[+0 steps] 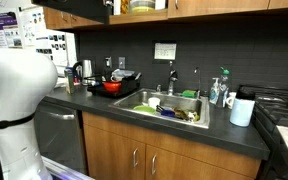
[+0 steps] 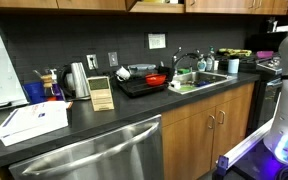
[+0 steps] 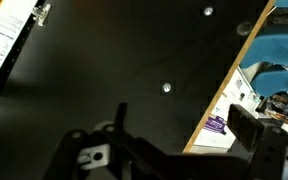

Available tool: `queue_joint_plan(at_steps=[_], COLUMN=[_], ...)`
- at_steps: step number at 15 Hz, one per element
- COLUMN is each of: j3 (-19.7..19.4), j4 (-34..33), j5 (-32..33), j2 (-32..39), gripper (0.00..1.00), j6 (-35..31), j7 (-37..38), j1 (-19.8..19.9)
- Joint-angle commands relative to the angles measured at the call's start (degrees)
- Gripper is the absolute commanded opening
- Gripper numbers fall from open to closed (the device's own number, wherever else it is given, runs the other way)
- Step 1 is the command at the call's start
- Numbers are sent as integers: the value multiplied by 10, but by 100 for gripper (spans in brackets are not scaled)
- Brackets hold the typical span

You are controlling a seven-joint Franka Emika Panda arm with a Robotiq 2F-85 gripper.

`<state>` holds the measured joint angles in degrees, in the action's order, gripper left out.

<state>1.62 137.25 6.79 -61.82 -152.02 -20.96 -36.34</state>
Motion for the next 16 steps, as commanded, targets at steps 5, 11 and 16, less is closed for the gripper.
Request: queue_joint_plan(at_steps=[5, 11, 16], j3=[-22, -26, -16], j4=[-16, -12, -14], j5=[-19, -16, -14], j2=[10, 1, 15], gripper=[100, 100, 100], j6=[26, 34, 18], j7=[-47, -59, -36], j1=[-59, -99, -87])
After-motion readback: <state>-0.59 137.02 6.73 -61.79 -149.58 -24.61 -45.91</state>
